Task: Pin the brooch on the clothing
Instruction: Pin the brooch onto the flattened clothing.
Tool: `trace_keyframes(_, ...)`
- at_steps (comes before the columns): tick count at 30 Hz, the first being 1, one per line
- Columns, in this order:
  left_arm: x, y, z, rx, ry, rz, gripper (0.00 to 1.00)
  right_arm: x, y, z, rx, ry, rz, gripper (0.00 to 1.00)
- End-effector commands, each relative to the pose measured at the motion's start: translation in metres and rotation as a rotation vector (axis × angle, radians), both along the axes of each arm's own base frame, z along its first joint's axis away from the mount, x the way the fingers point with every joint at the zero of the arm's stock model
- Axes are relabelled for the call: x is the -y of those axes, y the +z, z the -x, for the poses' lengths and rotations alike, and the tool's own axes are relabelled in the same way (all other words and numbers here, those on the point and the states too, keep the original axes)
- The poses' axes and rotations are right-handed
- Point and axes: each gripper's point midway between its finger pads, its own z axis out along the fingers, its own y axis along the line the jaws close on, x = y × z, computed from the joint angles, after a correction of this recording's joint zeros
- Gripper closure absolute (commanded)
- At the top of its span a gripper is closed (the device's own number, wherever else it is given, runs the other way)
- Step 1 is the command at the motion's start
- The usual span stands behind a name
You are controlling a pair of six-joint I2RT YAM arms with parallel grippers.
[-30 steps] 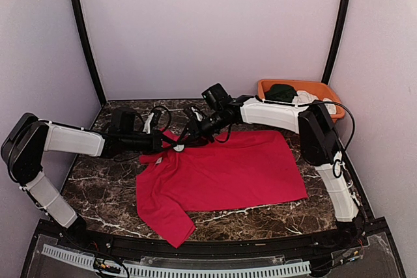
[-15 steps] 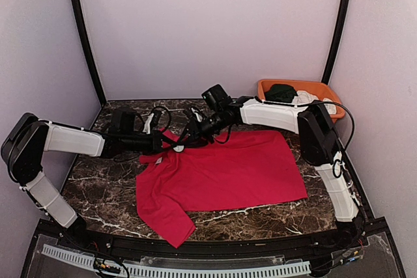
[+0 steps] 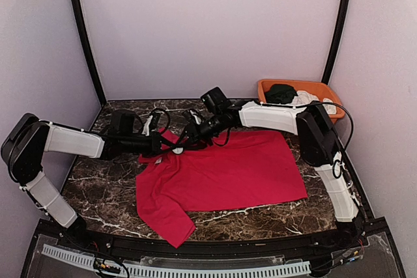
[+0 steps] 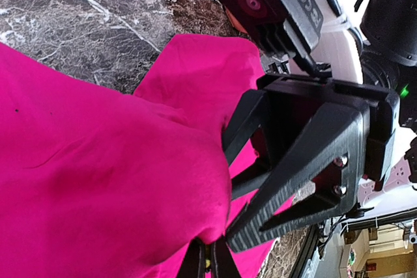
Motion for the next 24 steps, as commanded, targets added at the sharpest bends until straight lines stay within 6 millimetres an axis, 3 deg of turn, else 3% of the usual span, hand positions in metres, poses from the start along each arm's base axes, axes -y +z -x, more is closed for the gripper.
trace_keyframes(1, 0.004, 0.024, -0.004, 0.070, -0.014, 0.067, 0.99, -0.016, 0.001, 0.023, 0.002, 0.060, -0.036, 0.64)
trace_keyframes(11, 0.002, 0.024, -0.005, 0.067, -0.009, 0.088, 0.99, -0.012, 0.002, 0.025, 0.015, 0.064, -0.041, 0.64)
trace_keyframes(24, 0.003, 0.025, -0.005, 0.073, -0.017, 0.081, 0.99, 0.003, 0.024, 0.002, -0.043, 0.023, -0.134, 0.56)
